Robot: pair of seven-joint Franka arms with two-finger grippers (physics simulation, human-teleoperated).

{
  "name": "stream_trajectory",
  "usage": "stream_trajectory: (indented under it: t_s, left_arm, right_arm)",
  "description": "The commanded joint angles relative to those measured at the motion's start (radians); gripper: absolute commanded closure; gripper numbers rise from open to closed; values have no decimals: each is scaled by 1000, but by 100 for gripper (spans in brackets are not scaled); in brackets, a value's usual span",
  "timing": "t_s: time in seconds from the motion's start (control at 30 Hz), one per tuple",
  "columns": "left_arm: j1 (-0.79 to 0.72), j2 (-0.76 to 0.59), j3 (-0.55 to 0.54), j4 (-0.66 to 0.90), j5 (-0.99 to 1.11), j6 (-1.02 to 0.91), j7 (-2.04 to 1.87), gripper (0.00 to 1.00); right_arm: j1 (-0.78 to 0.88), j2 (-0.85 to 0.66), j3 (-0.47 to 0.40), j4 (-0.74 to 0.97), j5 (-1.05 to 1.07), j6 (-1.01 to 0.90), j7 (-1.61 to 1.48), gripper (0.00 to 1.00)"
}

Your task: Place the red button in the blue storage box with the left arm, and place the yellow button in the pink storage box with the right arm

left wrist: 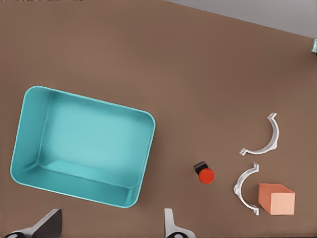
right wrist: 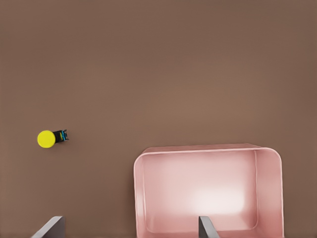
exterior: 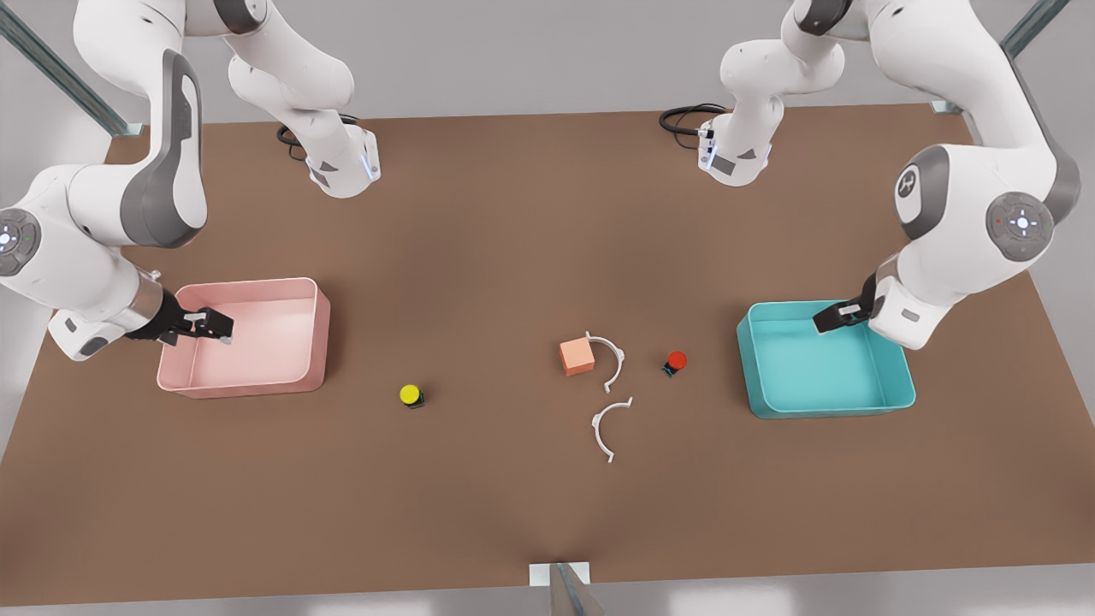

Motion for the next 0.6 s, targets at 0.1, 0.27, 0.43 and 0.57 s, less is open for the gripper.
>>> stream_trajectory:
  t_s: [0.1, 0.27, 0.43, 0.57]
  left_arm:
    - [-28, 0, -8, 1, 3, 1, 318, 0]
    - [-319, 125, -8, 1, 1, 157, 166, 0]
    - [-376, 290, -6, -47, 43, 415, 141, 0]
    - [-370, 247, -3, -329, 44, 748, 144, 0]
  right_arm:
    - [1, 0, 0, 2, -1, -1, -9, 0]
    - [148, 96, 43, 66, -8, 116, 93, 0]
    - [209, 437, 158, 154, -4, 359, 150, 0]
    - [219, 501, 174, 143, -4, 365, 146, 0]
